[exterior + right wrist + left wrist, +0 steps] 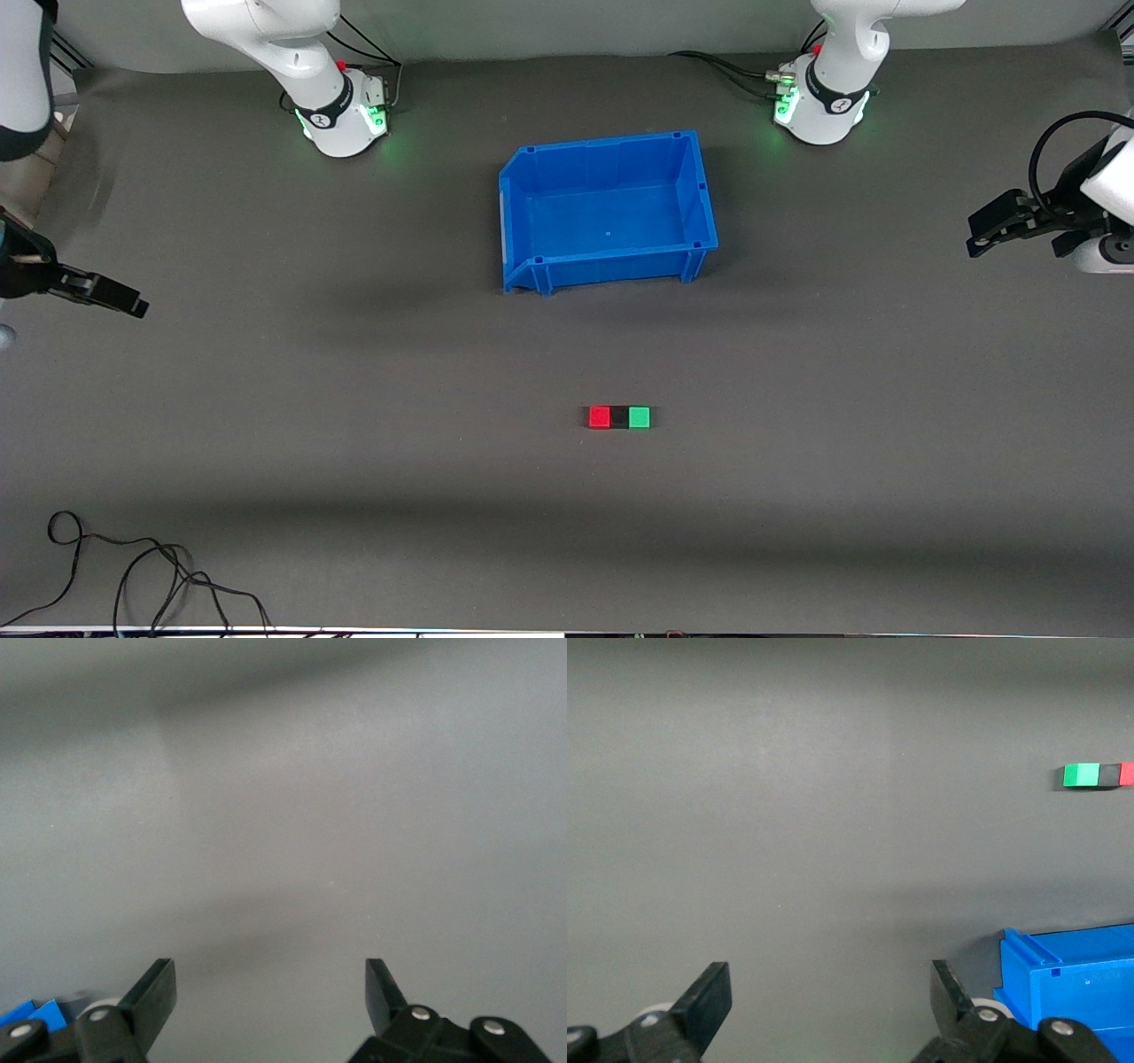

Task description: Attach green and red cubes to black cube

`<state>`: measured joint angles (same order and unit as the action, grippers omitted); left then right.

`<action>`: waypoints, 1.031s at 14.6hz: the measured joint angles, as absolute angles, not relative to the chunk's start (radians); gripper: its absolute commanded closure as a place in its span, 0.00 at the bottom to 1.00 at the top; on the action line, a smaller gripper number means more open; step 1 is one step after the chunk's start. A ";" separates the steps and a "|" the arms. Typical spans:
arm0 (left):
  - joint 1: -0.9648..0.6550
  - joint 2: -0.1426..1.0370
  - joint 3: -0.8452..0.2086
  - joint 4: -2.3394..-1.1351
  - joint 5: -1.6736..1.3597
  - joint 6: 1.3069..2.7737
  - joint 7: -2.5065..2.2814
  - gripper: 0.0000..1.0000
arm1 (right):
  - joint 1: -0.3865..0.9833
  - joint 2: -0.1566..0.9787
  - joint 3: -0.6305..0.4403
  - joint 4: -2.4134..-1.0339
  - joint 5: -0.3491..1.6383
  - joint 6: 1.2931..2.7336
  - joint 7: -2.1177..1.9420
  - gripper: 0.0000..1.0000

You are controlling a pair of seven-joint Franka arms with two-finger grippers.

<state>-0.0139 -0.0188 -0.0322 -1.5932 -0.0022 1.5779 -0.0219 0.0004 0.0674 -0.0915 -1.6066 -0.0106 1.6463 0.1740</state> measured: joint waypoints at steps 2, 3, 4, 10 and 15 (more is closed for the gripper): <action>-0.014 -0.019 -0.030 -1.596 0.000 1.578 -0.013 0.00 | -0.022 0.055 -0.050 -1.613 -0.011 1.646 0.183 0.05; -0.014 -0.019 -0.029 -1.596 0.001 1.578 -0.007 0.00 | -0.021 0.054 -0.040 -1.614 -0.011 1.646 0.201 0.05; -0.014 -0.019 -0.029 -1.597 0.009 1.578 -0.003 0.00 | -0.018 0.054 -0.032 -1.616 -0.011 1.645 0.229 0.05; -0.014 -0.019 -0.031 -1.605 0.033 1.578 0.011 0.00 | -0.019 0.054 0.029 -1.620 -0.011 1.645 0.314 0.05; -0.014 -0.019 -0.031 -1.606 0.033 1.569 0.013 0.00 | -0.026 0.053 0.029 -1.622 0.005 1.645 0.301 0.05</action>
<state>-0.0144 -0.0187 -0.0314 -1.6057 0.0333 1.5686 0.0133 -0.0262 0.0535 0.0293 -1.6224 0.0046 1.6450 0.3007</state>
